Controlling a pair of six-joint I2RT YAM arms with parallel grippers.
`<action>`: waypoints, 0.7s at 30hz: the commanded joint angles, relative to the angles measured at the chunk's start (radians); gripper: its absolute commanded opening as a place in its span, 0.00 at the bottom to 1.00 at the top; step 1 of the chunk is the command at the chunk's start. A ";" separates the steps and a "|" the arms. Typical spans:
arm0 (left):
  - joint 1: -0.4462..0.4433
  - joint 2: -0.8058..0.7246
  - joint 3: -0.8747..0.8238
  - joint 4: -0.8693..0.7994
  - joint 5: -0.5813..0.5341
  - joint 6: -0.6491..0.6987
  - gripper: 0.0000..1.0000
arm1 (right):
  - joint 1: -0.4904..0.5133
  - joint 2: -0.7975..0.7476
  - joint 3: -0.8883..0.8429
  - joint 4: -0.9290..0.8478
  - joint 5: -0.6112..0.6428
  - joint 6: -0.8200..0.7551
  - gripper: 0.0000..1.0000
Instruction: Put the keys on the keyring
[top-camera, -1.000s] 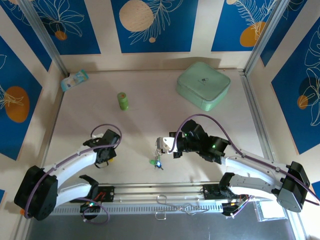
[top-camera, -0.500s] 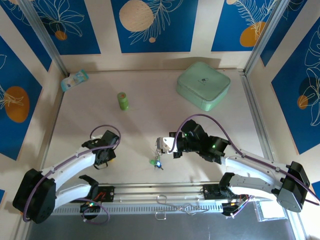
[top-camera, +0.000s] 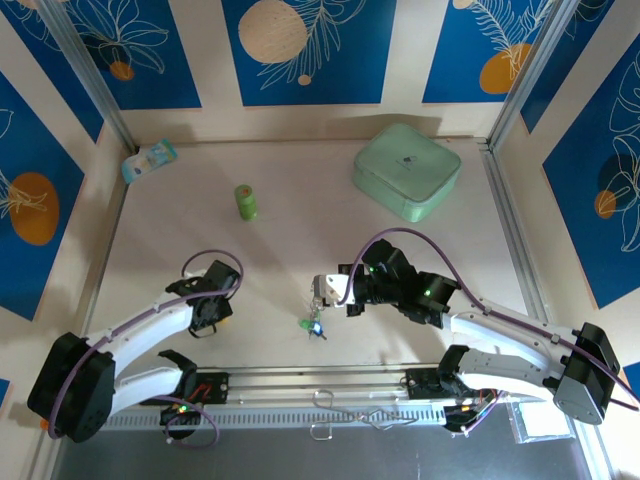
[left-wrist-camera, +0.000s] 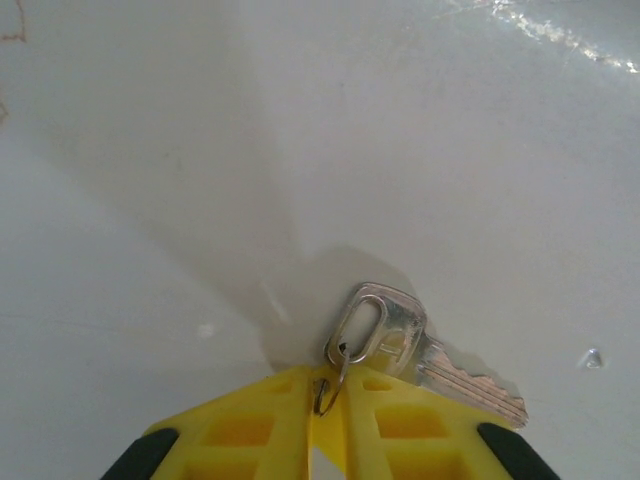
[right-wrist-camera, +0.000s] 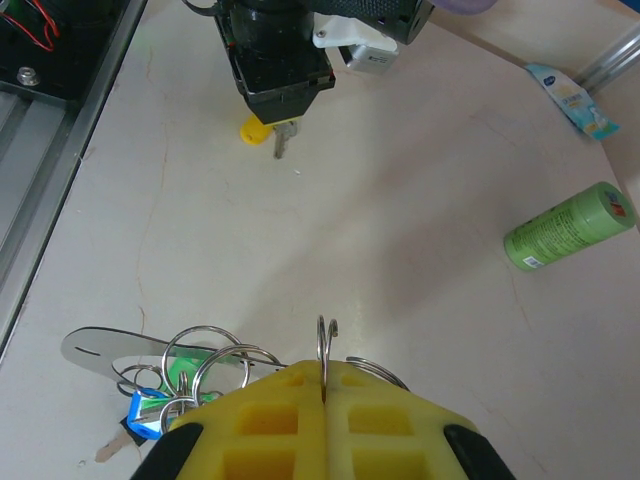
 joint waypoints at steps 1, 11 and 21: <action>0.005 0.000 0.003 -0.010 -0.001 0.023 0.11 | 0.005 0.006 0.027 0.005 -0.036 0.020 0.00; 0.005 -0.007 0.018 -0.013 -0.005 0.069 0.02 | 0.006 0.012 0.033 -0.013 -0.041 0.018 0.00; -0.117 -0.173 0.110 0.053 0.025 0.370 0.00 | -0.040 -0.024 0.013 0.010 -0.116 0.066 0.00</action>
